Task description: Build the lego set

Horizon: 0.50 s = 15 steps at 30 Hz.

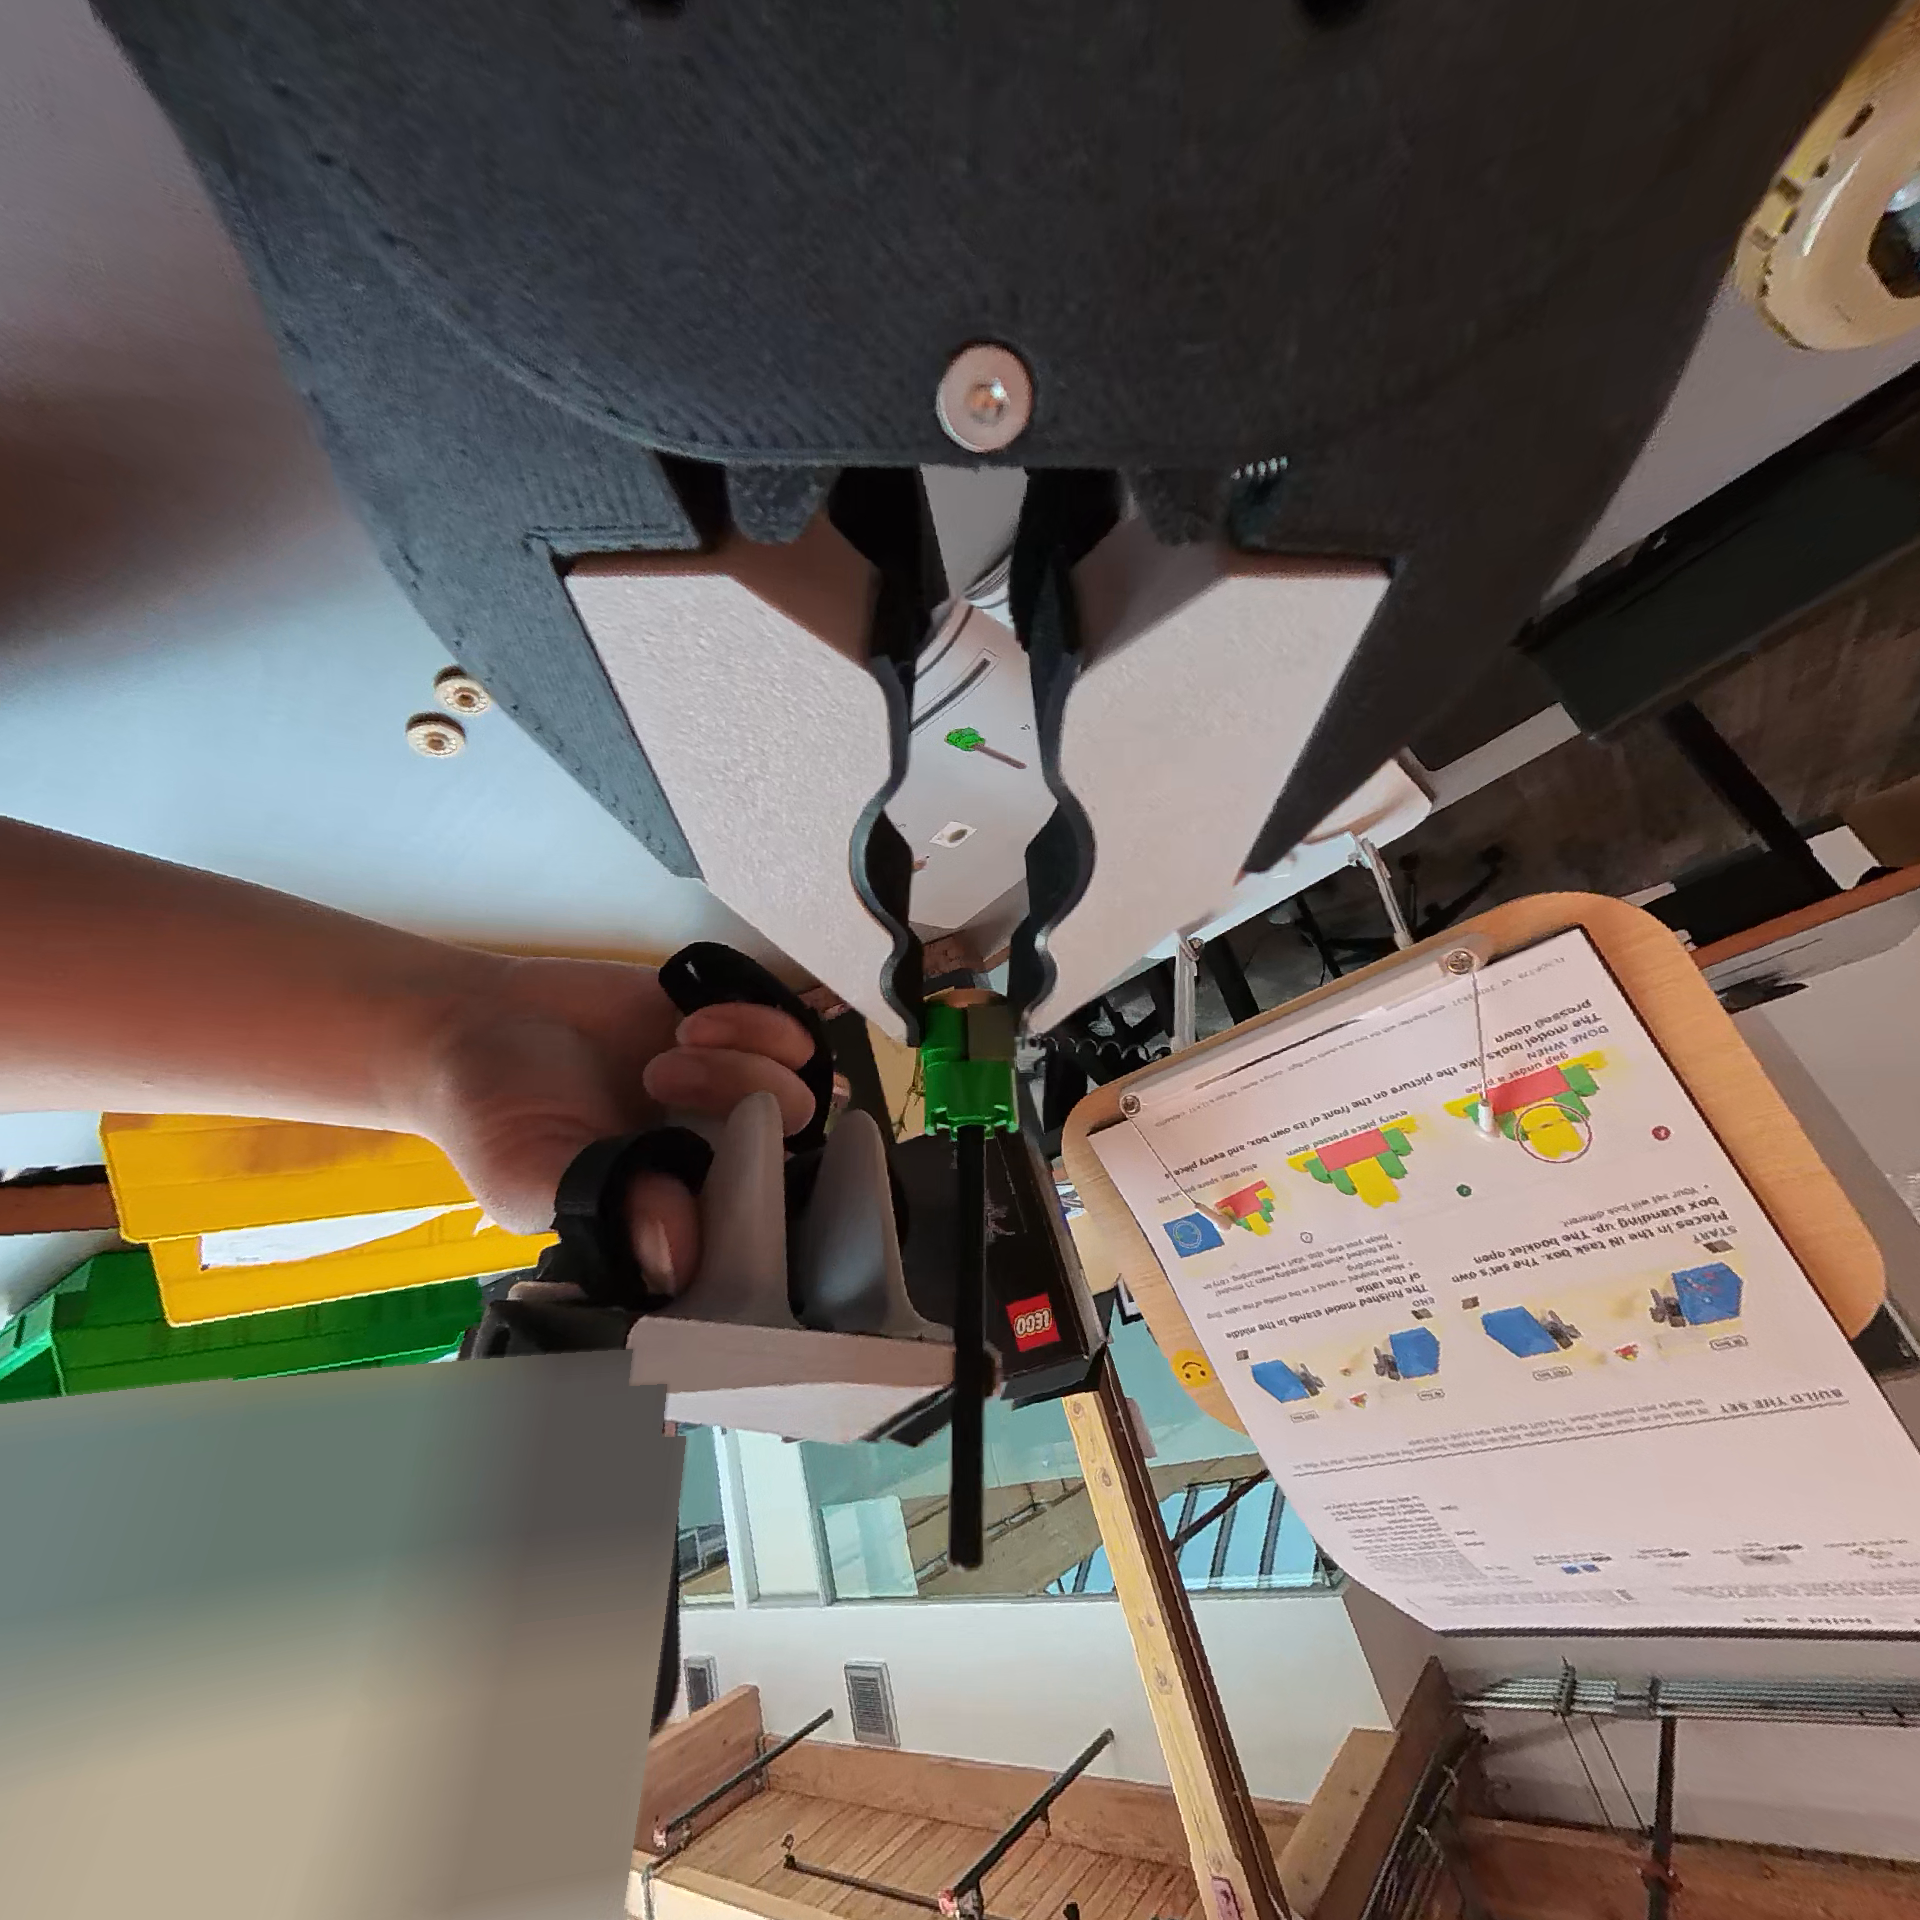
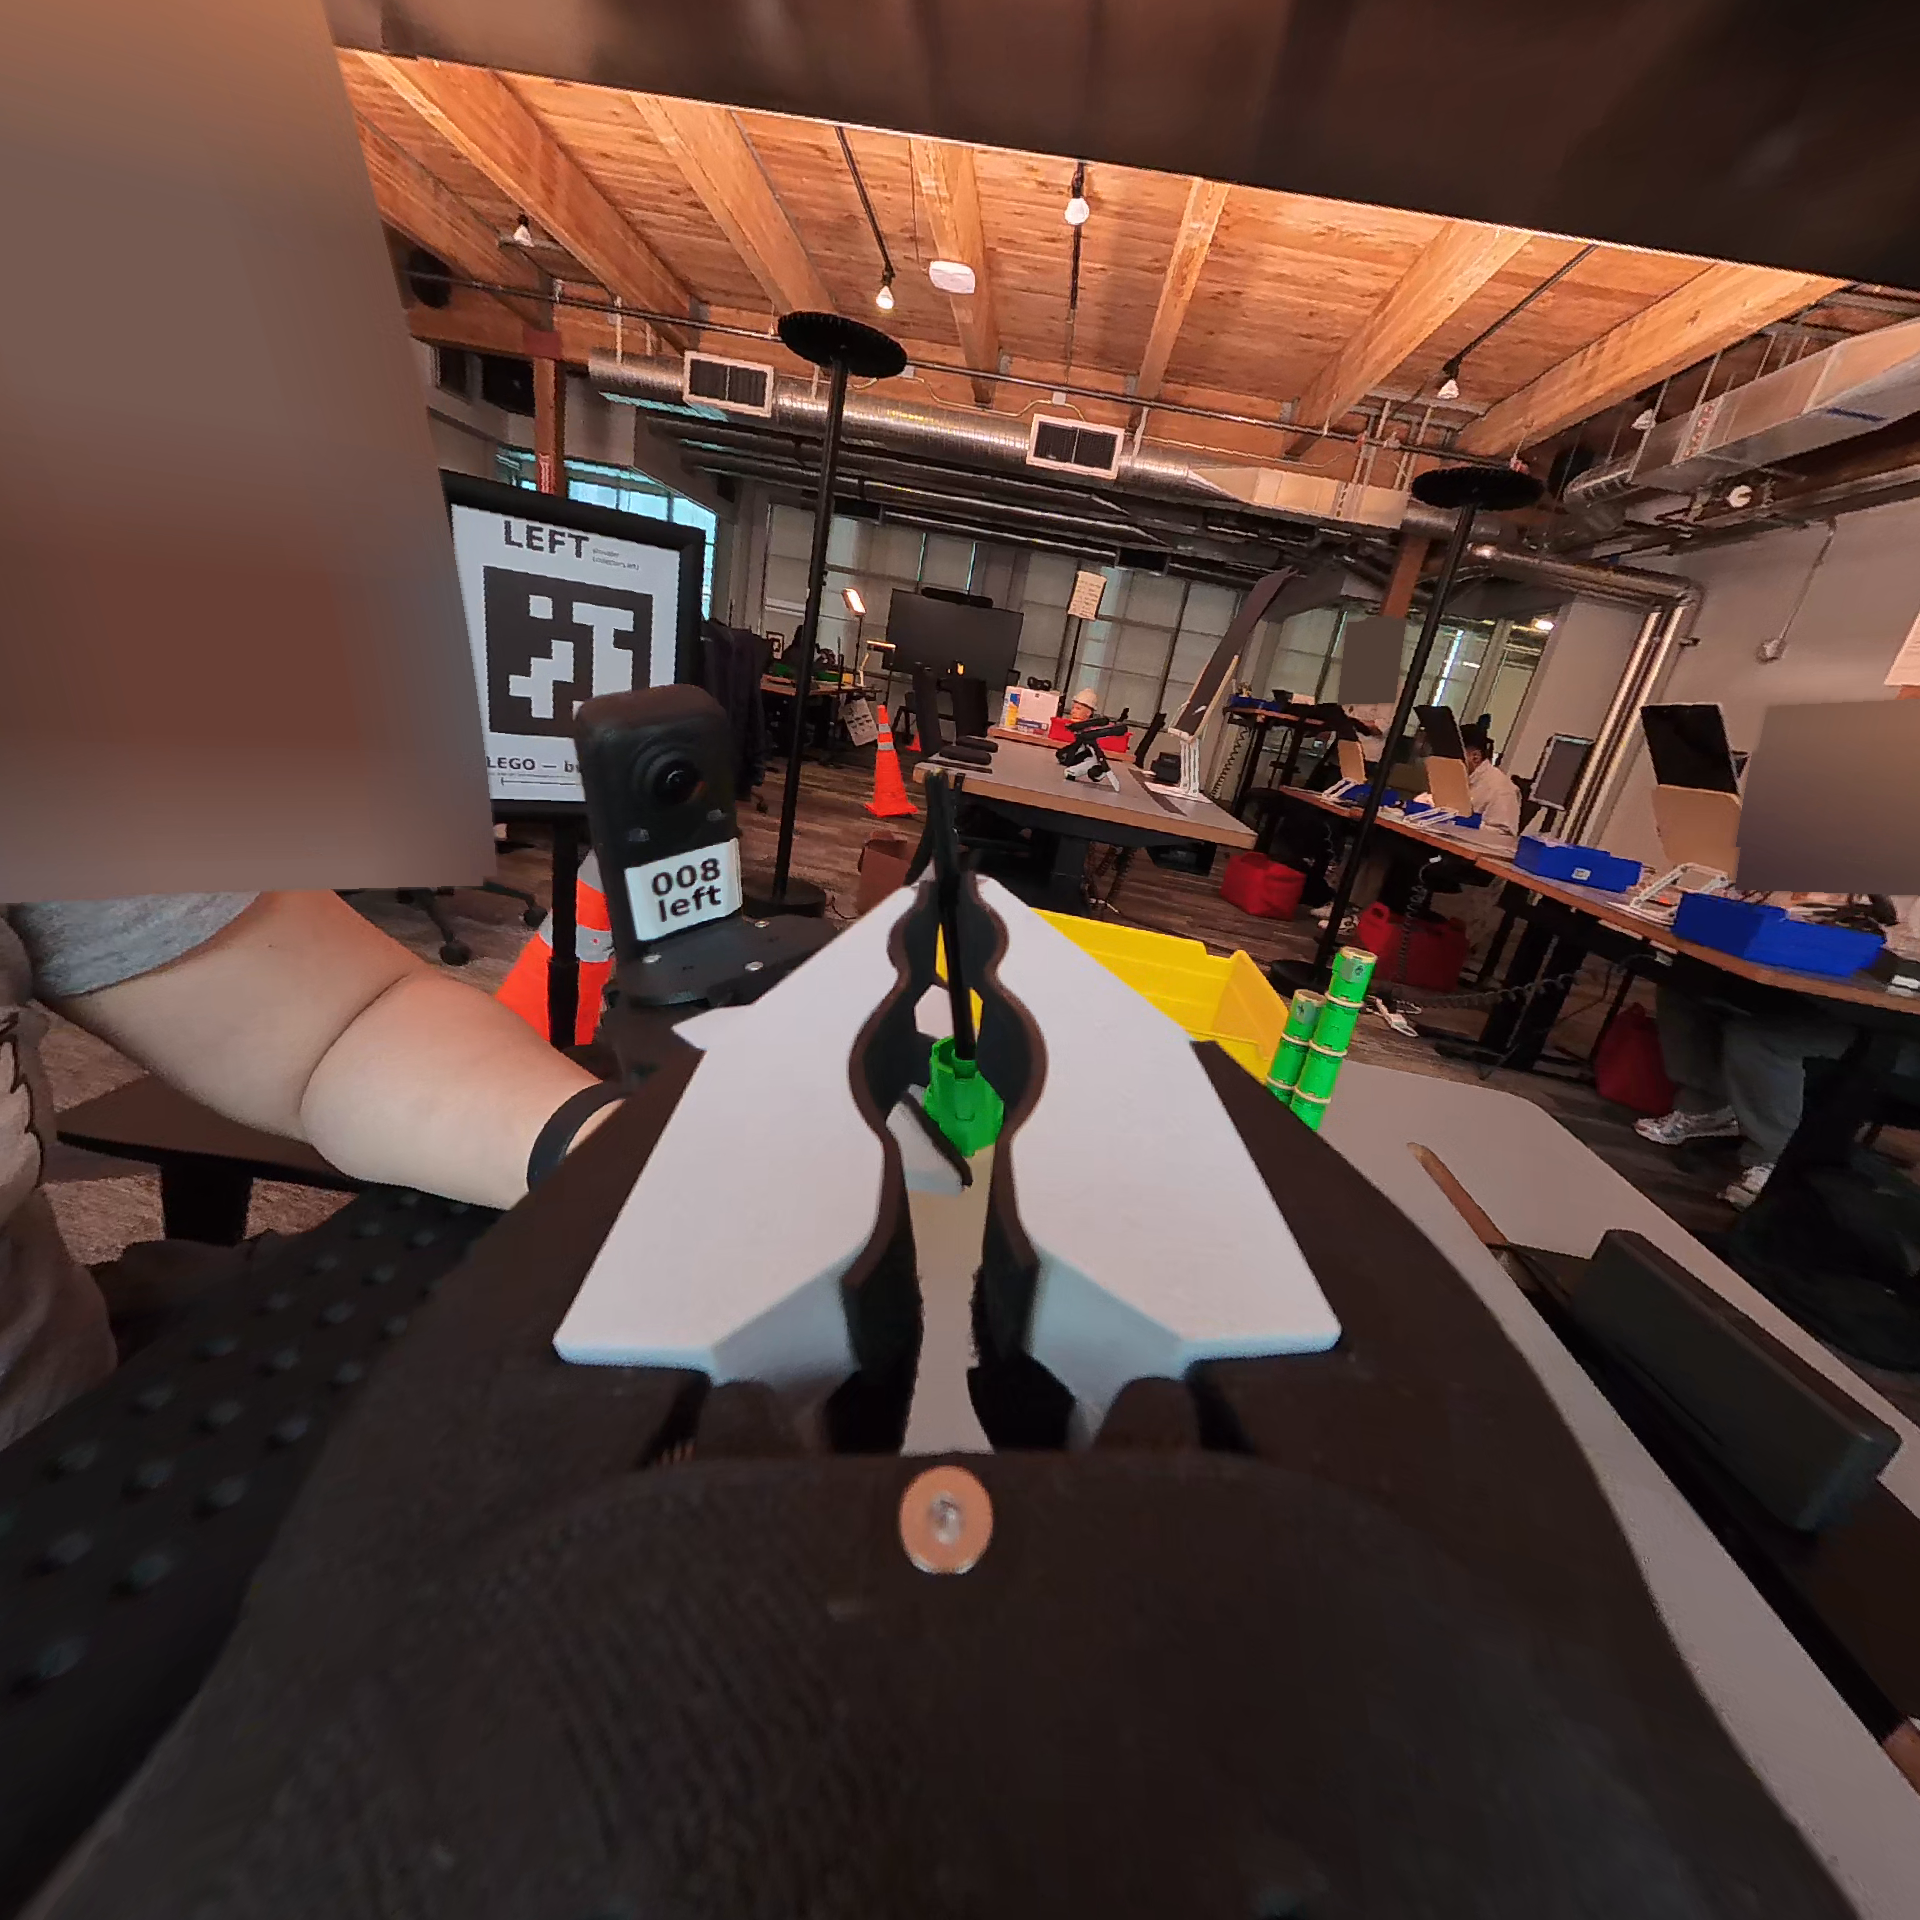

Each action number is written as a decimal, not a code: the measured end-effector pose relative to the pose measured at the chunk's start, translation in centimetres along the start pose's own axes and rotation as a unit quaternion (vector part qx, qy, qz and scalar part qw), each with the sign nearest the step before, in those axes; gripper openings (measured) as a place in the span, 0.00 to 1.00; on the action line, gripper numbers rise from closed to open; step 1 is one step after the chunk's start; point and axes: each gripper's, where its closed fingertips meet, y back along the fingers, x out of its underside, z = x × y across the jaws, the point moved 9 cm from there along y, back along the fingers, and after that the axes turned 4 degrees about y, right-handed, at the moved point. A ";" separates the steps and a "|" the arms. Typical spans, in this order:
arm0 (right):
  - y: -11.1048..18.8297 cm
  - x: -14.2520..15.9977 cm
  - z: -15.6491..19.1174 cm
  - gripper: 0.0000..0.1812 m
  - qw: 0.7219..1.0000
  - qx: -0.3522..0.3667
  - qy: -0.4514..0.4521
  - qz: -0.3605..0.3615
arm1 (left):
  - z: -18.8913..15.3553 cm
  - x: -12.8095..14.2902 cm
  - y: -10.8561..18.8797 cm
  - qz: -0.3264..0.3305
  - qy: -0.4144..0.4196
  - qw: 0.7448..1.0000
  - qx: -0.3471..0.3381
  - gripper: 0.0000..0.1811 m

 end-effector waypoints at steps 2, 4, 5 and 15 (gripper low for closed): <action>0.0 0.1 -0.1 0.01 1.000 0.000 -0.008 -0.001 | 0.1 0.0 0.0 0.004 0.009 1.000 0.004 0.08; -0.1 0.3 -0.1 0.01 1.000 -0.001 -0.013 0.001 | 0.1 0.1 0.0 0.009 0.009 1.000 0.006 0.08; -0.2 0.3 -0.1 0.02 1.000 -0.001 -0.015 0.001 | 0.2 0.1 0.0 0.011 0.010 1.000 0.006 0.08; 0.2 1.1 -0.9 0.01 0.999 0.020 -0.039 0.014 | 0.6 0.6 -0.3 0.040 0.043 0.998 0.019 0.08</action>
